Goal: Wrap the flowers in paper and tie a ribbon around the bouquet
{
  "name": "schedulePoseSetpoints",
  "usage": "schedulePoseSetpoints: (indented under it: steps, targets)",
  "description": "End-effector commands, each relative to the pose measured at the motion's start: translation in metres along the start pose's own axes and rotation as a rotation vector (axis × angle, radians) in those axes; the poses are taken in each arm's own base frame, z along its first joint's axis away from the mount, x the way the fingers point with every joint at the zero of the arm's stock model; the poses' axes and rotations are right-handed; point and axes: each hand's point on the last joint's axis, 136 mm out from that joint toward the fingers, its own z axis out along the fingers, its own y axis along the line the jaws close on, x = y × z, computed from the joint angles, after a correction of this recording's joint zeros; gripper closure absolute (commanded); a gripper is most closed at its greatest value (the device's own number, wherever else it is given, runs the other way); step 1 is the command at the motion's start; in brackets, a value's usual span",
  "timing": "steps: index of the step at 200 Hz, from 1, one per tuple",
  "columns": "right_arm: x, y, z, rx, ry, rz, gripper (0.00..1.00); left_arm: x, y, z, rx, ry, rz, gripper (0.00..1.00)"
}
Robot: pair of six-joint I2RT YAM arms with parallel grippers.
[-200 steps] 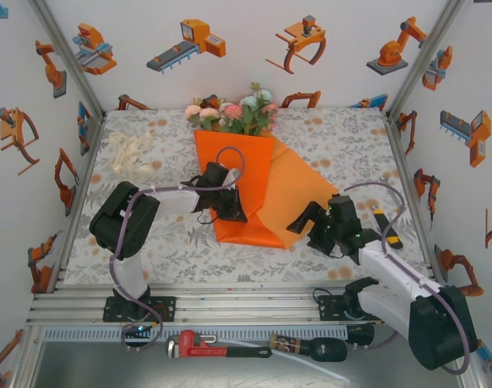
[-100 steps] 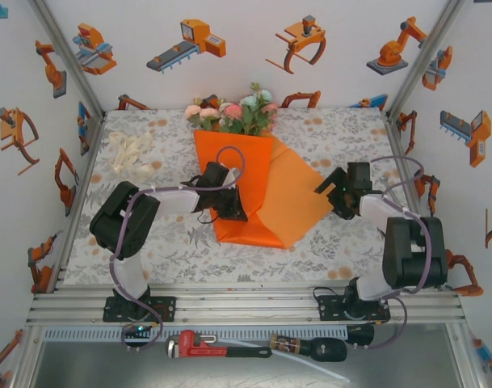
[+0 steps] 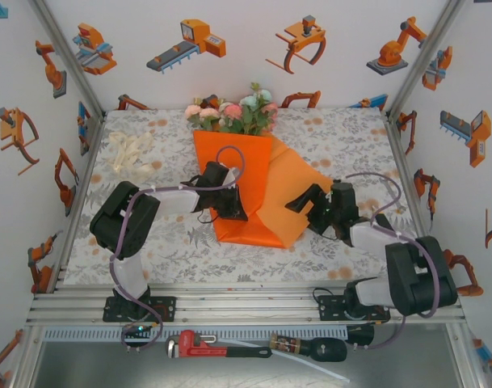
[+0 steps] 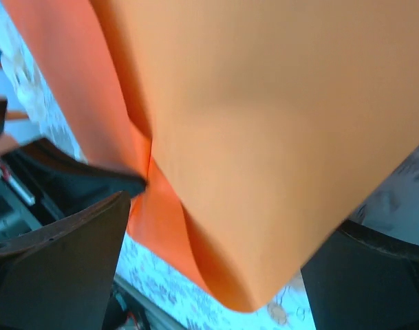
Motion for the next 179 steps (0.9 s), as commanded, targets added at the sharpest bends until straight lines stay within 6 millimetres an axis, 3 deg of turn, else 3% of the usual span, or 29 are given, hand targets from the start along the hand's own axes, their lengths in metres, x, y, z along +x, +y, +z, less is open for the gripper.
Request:
schedulePoseSetpoints:
  steps: [1, 17, 46, 84, 137, 179]
  targets:
    - [0.042, -0.017, 0.002, 0.02, 0.127, 0.002, 0.12, -0.009, -0.004, 0.002, 0.018, -0.014, -0.006, 0.92]
    - [0.053, -0.02, 0.007, -0.026, 0.161, -0.011, 0.1, -0.009, -0.004, 0.002, 0.02, -0.013, -0.005, 0.92]
    - [0.072, -0.004, 0.015, -0.146, 0.241, -0.003, 0.12, -0.01, -0.005, 0.0, 0.017, -0.017, -0.002, 0.92]
    - [0.099, -0.013, 0.009, -0.123, 0.318, -0.021, 0.13, -0.012, -0.006, -0.001, 0.013, -0.025, 0.0, 0.92]
    - [0.114, -0.003, 0.018, -0.103, 0.373, -0.075, 0.15, -0.013, -0.006, -0.001, 0.02, -0.027, -0.004, 0.92]
    - [0.115, -0.009, 0.03, -0.079, 0.37, -0.057, 0.3, -0.012, -0.006, 0.001, 0.026, -0.025, -0.008, 0.92]
